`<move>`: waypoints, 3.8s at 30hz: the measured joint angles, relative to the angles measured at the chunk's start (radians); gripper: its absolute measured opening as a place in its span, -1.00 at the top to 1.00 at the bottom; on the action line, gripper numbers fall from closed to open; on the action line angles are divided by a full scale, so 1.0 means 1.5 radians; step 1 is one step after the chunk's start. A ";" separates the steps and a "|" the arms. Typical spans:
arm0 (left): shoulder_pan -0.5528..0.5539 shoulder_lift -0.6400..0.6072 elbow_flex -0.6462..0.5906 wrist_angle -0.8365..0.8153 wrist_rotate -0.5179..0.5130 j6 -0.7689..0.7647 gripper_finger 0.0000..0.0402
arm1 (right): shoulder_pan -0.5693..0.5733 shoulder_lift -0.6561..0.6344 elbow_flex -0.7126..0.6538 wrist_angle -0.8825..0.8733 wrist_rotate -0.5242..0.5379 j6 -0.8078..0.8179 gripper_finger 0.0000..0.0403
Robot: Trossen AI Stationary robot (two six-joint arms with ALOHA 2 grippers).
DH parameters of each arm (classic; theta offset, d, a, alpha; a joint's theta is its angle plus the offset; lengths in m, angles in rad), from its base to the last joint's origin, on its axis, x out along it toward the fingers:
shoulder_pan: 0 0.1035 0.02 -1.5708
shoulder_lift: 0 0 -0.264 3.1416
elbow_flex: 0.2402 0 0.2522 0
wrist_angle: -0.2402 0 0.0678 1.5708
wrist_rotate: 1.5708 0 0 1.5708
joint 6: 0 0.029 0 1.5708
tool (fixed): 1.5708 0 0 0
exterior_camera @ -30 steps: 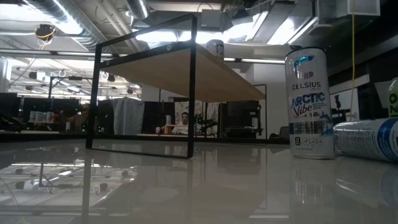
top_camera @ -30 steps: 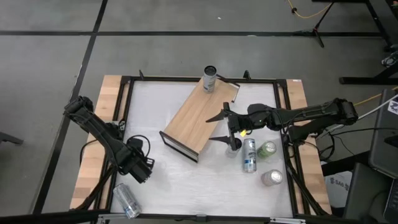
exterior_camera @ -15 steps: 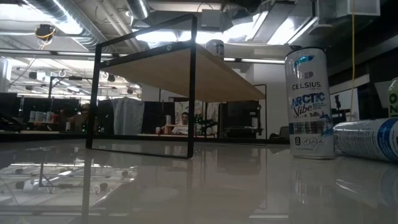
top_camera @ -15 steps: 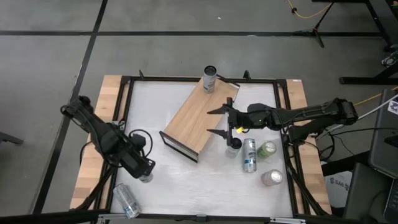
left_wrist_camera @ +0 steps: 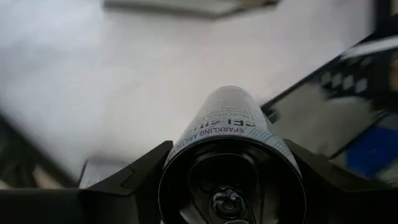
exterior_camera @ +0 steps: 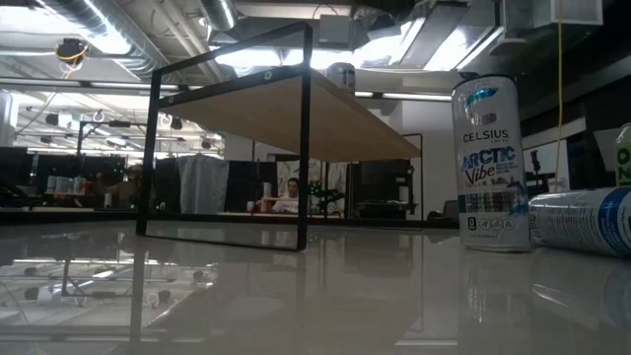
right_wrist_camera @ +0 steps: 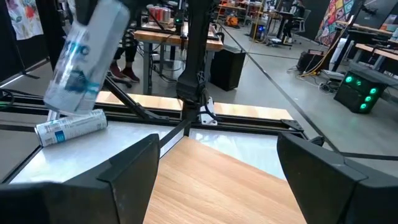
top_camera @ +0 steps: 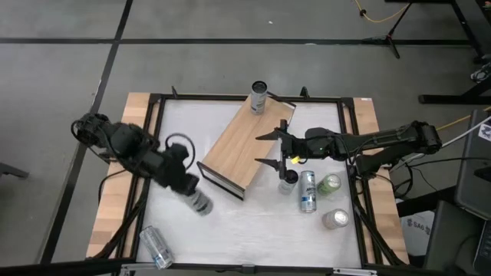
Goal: Place canned beverage on shelf
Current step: Put the white soda can on the shelf
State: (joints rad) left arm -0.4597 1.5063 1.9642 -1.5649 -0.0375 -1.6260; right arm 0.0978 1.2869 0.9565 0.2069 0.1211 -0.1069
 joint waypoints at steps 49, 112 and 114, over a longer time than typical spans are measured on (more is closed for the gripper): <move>0.344 0.104 0.045 0.121 -0.064 0.358 -0.23 | -0.009 0.242 0.332 -0.292 0.092 0.120 -0.56; 0.361 0.089 0.044 0.162 0.003 0.358 -0.38 | -0.011 0.240 0.332 -0.332 0.081 0.101 -0.14; 0.362 0.088 0.045 0.154 0.007 0.356 -0.40 | -0.010 0.241 0.329 -0.350 0.081 0.100 -0.14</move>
State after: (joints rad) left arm 0.0834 1.6389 2.0323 -1.3333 -0.0274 -1.0915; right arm 0.0822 1.6480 1.4507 -0.3186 0.2420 0.0439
